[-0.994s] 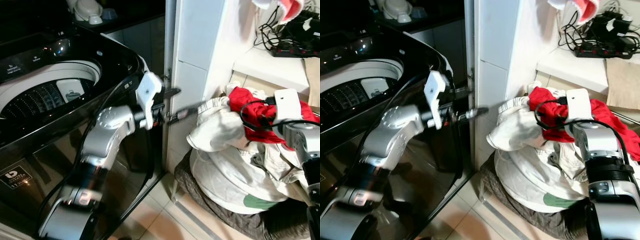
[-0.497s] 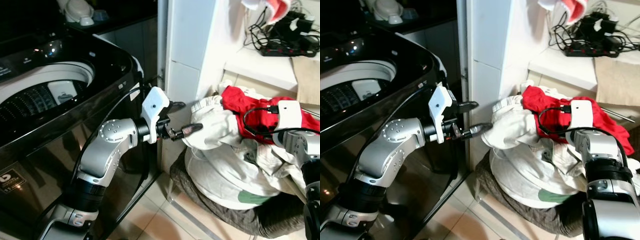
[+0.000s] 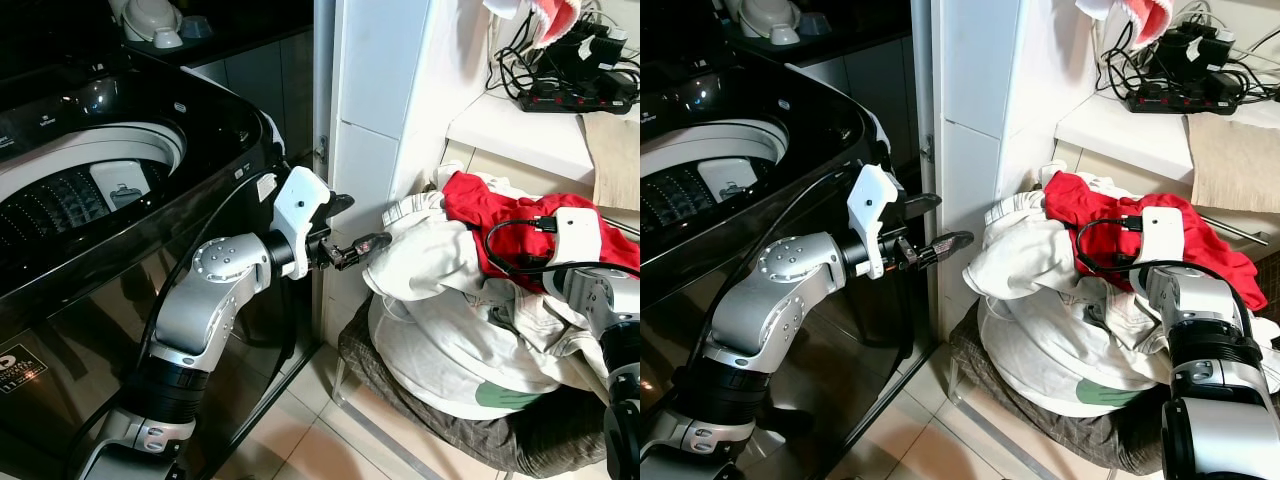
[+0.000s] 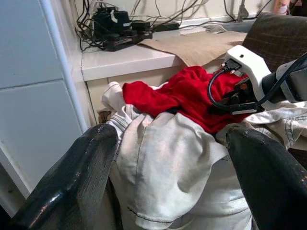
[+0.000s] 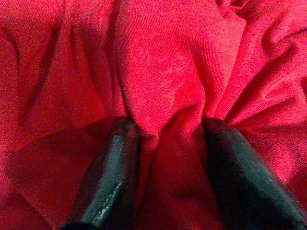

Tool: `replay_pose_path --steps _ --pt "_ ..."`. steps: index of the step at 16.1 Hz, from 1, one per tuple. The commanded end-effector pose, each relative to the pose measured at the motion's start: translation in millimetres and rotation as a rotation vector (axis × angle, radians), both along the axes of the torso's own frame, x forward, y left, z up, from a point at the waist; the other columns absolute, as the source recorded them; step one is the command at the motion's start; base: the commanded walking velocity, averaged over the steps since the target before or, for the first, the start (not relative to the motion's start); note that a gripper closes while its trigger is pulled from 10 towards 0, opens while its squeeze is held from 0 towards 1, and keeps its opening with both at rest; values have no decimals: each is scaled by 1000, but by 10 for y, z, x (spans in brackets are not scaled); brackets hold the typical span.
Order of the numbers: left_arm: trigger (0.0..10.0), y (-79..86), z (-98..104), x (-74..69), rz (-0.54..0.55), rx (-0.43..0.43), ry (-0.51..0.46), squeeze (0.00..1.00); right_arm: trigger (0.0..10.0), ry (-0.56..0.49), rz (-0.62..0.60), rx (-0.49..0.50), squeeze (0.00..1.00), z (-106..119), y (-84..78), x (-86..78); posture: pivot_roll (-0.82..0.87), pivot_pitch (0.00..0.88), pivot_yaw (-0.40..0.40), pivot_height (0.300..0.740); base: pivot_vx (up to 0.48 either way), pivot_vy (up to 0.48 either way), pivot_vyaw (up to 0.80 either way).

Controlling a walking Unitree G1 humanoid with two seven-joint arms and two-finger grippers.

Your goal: Clothes washing

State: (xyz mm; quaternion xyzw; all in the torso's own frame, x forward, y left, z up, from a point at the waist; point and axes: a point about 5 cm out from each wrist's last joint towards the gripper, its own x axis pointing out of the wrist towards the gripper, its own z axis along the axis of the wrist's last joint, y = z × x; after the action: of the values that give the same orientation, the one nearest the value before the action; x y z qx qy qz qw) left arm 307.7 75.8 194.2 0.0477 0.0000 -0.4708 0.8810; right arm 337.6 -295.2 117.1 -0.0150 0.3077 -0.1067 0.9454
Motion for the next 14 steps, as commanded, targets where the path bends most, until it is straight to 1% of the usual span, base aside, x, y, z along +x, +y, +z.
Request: replay_pose_path --steps 1,5,7,8,10,11,12,13,14 --pt "10000 17 53 -9 15 -2 -22 0 0 0 -4 10 0 -2 11 15 -68 0 2 740 0 0 0" --pt "10000 45 74 25 43 -2 -32 0 0 -35 -8 12 0 56 1 35 -69 0 3 740 0 0 0" --pt "10000 53 85 35 54 -3 -38 0 0 -49 -3 -1 0 116 -7 45 -67 0 4 740 0 0 0" --pt "10000 62 100 45 66 -12 -39 0 0 -61 11 -26 0 191 -12 52 -67 0 4 740 0 0 0" --pt "10000 99 178 89 118 -34 -84 0 0 -154 59 -30 0 519 30 89 -68 0 5 740 0 0 0" --pt "10000 105 212 96 127 -45 -100 0 0 -177 74 -39 0 620 41 92 -70 0 7 740 0 0 0" --pt "10000 115 293 109 142 -78 -127 0 0 -238 107 -50 0 863 73 94 -70 0 7 740 0 0 0" --pt "10000 118 318 113 147 -89 -134 0 0 -259 117 -52 0 942 84 93 -70 0 7 740 0 0 0" --pt "10000 130 392 133 160 -110 -158 0 0 -342 165 -40 0 1198 155 97 -76 0 10 740 0 0 0"
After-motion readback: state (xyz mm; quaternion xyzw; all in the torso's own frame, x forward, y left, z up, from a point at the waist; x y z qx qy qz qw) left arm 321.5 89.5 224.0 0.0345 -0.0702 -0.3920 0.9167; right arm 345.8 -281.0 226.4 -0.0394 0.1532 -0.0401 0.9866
